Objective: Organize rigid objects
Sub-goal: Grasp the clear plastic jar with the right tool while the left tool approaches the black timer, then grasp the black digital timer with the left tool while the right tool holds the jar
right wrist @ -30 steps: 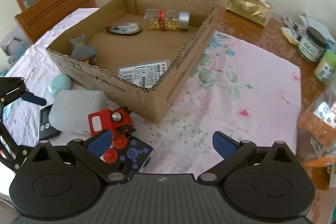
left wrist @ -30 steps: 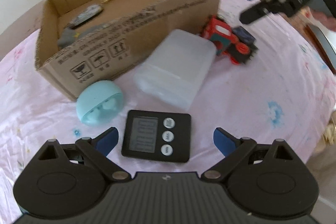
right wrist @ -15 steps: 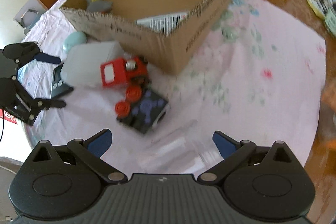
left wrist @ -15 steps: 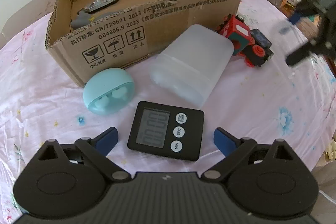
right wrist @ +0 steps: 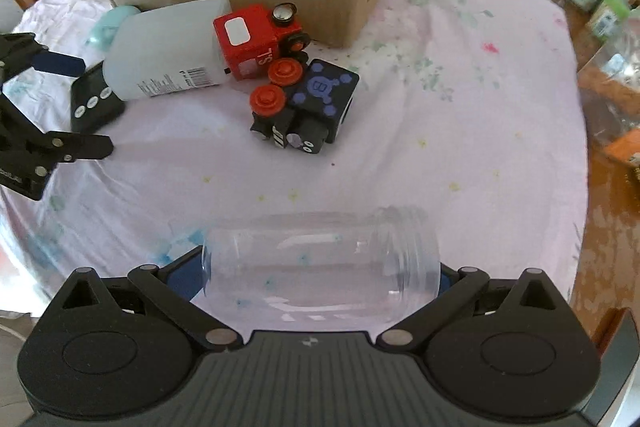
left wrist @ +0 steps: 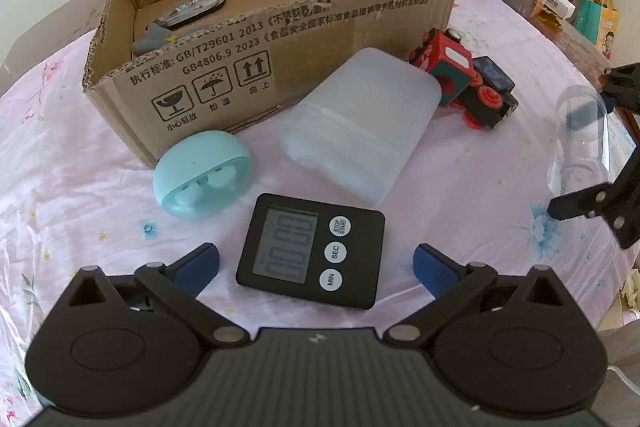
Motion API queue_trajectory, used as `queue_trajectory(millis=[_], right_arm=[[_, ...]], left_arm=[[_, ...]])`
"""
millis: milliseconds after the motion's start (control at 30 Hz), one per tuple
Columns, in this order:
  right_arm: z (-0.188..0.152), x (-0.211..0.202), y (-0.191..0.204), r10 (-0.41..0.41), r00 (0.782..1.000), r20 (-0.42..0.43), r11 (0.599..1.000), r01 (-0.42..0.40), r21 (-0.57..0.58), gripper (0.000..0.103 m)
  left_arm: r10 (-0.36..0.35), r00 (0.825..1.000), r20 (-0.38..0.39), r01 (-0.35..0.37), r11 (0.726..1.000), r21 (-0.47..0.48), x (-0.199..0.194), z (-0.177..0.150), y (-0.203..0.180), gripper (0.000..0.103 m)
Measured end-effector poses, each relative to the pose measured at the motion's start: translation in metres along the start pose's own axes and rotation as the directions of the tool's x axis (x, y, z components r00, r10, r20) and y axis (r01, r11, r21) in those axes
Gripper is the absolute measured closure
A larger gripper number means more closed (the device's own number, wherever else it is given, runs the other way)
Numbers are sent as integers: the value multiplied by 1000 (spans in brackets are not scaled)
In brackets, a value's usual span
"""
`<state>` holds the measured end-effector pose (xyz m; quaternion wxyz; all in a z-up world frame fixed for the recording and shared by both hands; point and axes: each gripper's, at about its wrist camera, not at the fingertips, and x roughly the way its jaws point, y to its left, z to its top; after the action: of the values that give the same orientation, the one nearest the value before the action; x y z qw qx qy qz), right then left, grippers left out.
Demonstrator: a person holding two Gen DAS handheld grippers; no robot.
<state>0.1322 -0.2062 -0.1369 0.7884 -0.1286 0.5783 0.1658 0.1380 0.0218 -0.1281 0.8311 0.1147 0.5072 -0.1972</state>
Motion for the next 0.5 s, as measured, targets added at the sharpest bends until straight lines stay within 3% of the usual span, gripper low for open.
queue_trajectory(millis=[500], right_arm=[[-15, -2, 3, -31, 991, 128, 998, 23, 62, 0]], left_arm=[[-7, 1000, -24, 8, 1000, 21, 4, 6, 0, 1]])
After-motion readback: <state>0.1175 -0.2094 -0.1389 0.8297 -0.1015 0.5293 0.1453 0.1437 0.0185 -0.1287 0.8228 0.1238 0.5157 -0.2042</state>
